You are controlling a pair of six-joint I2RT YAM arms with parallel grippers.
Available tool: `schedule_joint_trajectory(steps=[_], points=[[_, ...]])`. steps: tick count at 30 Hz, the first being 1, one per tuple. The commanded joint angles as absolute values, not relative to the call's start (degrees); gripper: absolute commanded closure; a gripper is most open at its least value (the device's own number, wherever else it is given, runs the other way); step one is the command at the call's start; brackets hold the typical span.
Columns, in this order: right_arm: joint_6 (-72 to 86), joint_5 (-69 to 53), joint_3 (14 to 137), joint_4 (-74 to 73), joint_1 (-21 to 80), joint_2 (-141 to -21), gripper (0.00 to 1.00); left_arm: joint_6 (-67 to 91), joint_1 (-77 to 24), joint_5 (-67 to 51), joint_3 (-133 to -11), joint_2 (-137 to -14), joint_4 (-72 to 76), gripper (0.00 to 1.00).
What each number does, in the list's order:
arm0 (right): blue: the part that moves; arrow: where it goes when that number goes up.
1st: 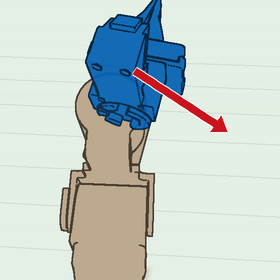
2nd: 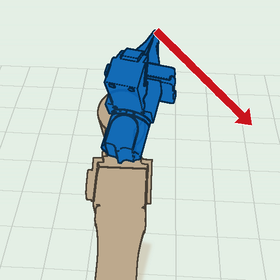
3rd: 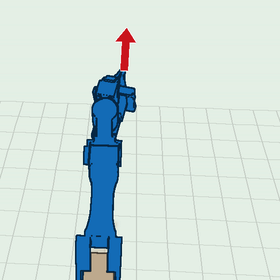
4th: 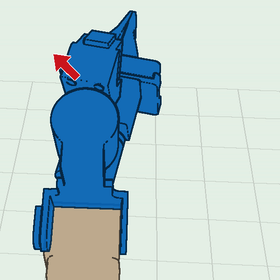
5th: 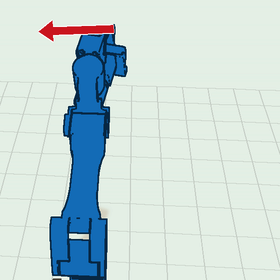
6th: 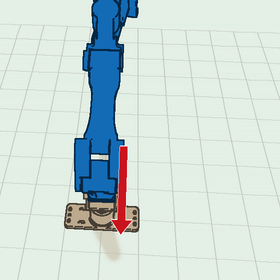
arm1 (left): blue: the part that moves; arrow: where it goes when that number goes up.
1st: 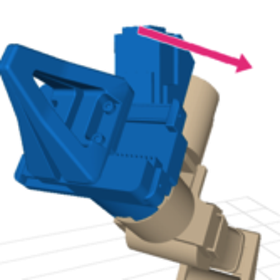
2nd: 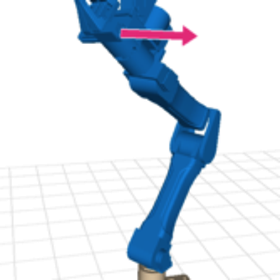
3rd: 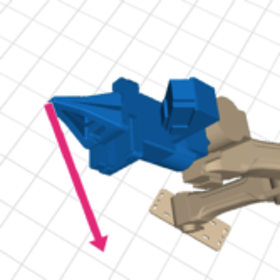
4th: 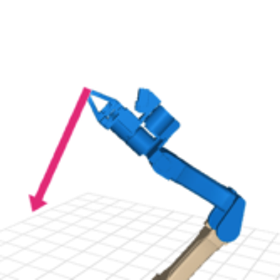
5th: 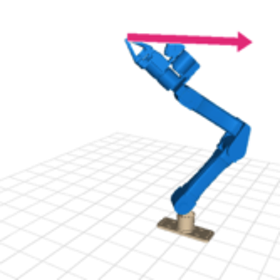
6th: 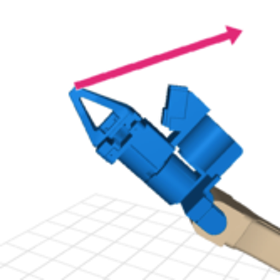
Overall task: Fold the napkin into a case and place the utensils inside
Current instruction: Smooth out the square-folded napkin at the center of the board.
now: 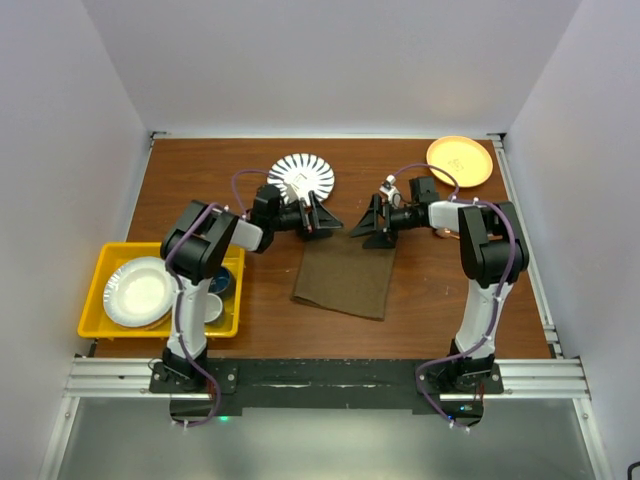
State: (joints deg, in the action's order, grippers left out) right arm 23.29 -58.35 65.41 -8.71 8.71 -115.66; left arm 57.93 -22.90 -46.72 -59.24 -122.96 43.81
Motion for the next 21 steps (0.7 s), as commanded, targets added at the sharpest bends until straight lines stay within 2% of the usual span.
schedule_joint_trajectory(steps=[1,7,12,16,21], points=[[18.45,-53.25,66.45,-12.92,7.91,-116.29,0.02,56.95,-19.69,-48.68,-57.66,-121.74,42.71,0.0],[21.61,-57.65,66.62,-13.97,10.01,-108.56,0.02,54.86,-20.21,-56.5,-56.26,-110.51,43.34,0.0],[25.31,-58.01,63.46,-14.85,11.6,-100.55,0.02,45.28,-23.28,-60.64,-50.81,-100.74,26.5,0.0],[22.07,-56.43,63.02,-16.87,11.6,-102.47,0.02,45.69,-27.68,-61.43,-38.89,-94.76,25.13,0.0],[20.4,-54.76,63.19,-15.2,11.6,-107.83,0.02,46.14,-30.41,-60.03,-32.96,-95.71,28.12,0.0]])
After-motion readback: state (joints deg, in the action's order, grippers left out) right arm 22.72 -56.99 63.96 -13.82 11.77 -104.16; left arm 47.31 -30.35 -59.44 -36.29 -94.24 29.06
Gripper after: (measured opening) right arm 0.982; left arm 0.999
